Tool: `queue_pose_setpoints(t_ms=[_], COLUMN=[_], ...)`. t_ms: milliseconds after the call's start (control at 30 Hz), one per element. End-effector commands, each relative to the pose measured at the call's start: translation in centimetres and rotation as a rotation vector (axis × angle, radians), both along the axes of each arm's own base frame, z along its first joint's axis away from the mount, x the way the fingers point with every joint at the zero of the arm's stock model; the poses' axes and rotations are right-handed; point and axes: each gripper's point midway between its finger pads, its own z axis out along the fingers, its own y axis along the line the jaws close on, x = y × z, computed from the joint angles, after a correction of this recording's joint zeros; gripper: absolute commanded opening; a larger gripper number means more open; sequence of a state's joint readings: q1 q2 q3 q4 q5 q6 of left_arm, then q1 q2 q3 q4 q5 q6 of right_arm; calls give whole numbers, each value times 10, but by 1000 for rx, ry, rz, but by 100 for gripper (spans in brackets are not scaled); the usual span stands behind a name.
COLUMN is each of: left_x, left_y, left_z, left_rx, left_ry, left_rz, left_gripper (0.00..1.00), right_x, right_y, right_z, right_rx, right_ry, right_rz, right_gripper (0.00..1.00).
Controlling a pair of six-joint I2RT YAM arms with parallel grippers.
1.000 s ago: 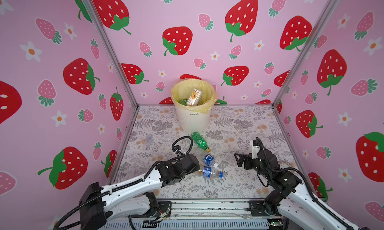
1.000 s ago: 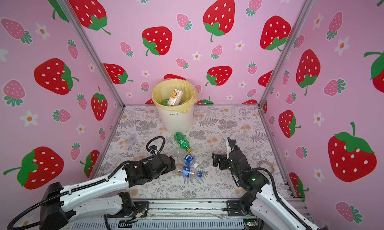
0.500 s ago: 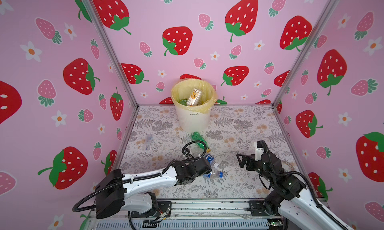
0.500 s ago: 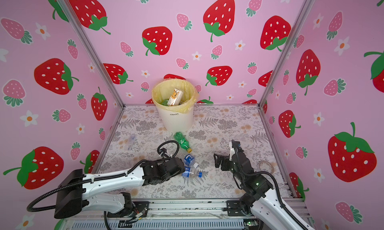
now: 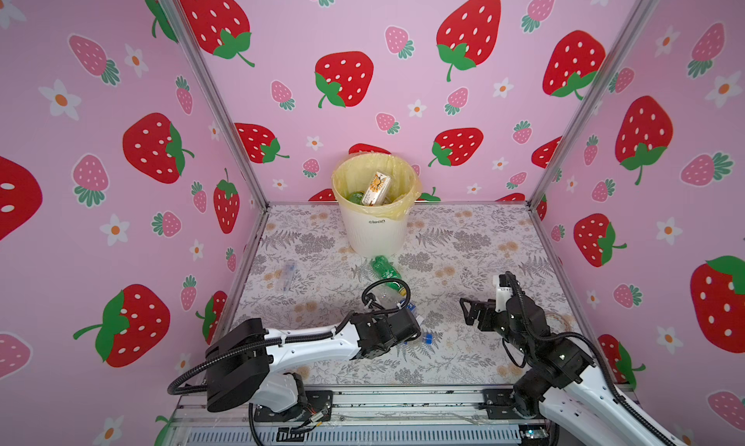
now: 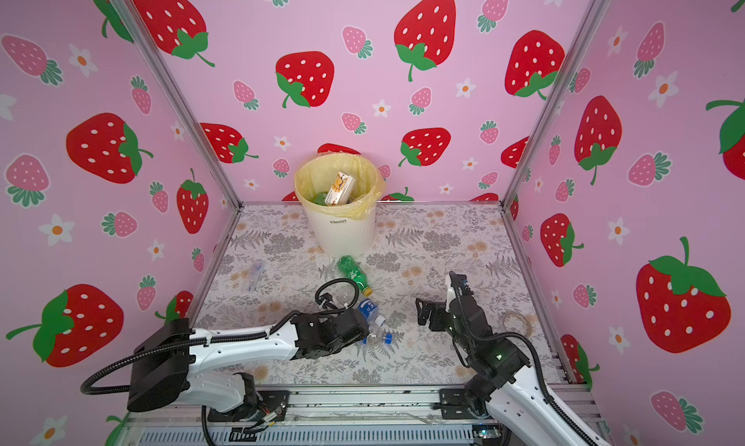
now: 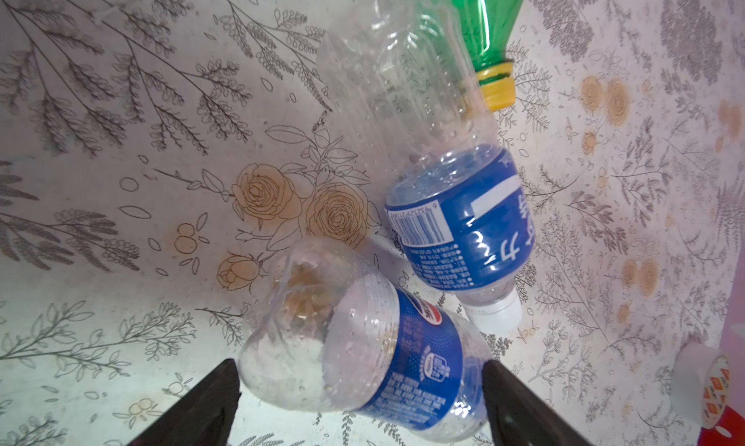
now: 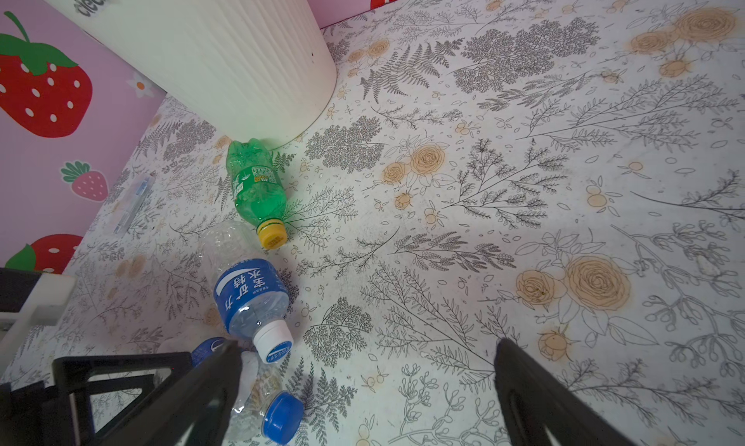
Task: Throw the plastic bottles in the bin
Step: 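Close the left gripper around the blue-labelled bottle's bottom end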
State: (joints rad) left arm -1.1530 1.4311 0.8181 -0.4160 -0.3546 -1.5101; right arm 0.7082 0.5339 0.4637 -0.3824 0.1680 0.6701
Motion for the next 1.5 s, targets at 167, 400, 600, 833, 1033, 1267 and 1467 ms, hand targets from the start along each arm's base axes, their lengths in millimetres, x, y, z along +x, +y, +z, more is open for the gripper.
queue_pose_setpoints(t_ms=[167, 400, 600, 833, 1033, 1267, 1467], left_x=[1, -2, -8, -5, -4, -4, -1], left_y=[-2, 3, 23, 49, 62, 62, 60], left_z=[-13, -28, -45, -38, -34, -37, -34], left_rx=[-26, -18, 0, 4, 23, 18, 16], left_ry=[31, 77, 114, 57, 27, 27, 20], left_rz=[47, 67, 129, 195, 214, 210, 200], left_gripper=[95, 94, 92, 85, 77, 68, 61], right_x=[1, 1, 1, 1, 1, 1, 1], right_y=[-6, -6, -6, -6, -6, -6, -6], right_z=[-7, -7, -5, -5, -7, -7, -6], right_rx=[-14, -14, -9, -10, -15, -10, -10], right_ry=[12, 10, 4, 2, 3, 3, 1], right_rz=[-30, -28, -29, -30, -30, -28, -30], right_gripper=[99, 99, 99, 99, 99, 99, 99])
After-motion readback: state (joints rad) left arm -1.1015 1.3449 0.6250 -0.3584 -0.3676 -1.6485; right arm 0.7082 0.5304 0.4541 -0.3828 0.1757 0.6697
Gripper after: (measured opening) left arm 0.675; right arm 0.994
